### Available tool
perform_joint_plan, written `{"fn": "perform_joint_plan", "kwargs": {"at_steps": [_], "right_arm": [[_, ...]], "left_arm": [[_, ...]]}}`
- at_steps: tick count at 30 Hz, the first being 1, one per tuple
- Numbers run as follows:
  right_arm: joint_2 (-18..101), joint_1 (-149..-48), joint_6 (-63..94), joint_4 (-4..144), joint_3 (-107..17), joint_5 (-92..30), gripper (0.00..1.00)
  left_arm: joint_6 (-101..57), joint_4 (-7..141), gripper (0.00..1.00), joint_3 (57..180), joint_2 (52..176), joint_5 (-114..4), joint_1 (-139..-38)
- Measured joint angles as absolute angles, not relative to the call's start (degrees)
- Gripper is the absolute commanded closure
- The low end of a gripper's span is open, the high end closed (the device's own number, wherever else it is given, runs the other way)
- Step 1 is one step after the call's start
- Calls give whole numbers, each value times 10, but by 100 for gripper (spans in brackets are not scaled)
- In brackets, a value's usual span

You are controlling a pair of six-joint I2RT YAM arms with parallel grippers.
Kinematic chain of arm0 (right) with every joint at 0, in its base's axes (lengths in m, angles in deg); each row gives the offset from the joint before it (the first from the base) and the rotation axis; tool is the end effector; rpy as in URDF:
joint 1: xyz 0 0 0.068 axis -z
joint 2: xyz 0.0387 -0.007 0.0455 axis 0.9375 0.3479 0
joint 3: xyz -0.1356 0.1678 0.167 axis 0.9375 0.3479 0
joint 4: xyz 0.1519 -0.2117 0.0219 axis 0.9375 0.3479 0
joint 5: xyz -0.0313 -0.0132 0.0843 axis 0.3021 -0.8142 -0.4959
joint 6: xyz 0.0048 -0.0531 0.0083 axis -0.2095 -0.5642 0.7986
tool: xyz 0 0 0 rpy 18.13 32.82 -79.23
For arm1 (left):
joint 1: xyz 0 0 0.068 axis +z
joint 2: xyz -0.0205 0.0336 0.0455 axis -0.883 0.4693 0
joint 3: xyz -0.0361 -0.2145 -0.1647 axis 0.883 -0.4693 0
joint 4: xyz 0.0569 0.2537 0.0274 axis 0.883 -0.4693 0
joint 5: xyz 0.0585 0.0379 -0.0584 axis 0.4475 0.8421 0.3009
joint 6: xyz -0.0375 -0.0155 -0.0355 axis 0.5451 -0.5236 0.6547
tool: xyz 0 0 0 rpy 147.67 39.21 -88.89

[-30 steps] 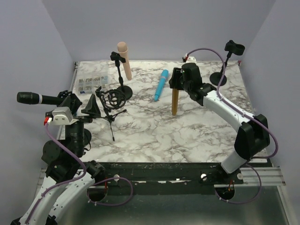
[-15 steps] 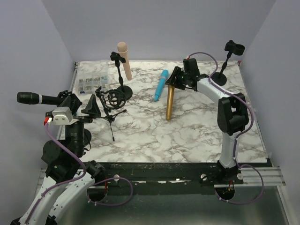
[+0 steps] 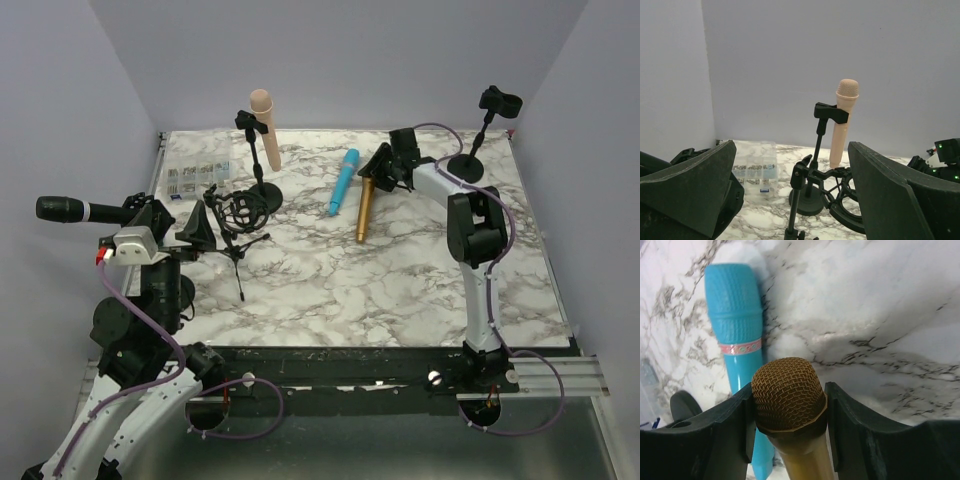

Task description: Remove the microphone from the stand

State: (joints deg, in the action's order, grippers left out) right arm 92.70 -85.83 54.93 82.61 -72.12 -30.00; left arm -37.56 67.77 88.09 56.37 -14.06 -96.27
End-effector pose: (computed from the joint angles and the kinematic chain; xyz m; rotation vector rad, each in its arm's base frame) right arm 0.4977 0.1488 0.1676 0.5634 2.3482 0.6686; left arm 0.0605 -0.0180 0.3965 -0.1280 1.1725 -0.1491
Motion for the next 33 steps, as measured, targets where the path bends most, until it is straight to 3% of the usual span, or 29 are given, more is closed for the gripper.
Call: {"fn": "perform_joint_plan", "kwargs": {"at_steps": [5,18,26,33], "right_arm": [[943,-844,579,819,-724,-266,98],[986,-836,629,797,-781,-195,79],[1003,-835,629,796,-806,-189,50],[998,-836,632,763,-781,-185,34]], "left_arm": [[-375,678,2,881,567,-141,-963],[-372,678,2,881,570,-141,-970],[-371,678,2,881,572,-141,-974],[-371,678,2,881,572,-141,-974]]}}
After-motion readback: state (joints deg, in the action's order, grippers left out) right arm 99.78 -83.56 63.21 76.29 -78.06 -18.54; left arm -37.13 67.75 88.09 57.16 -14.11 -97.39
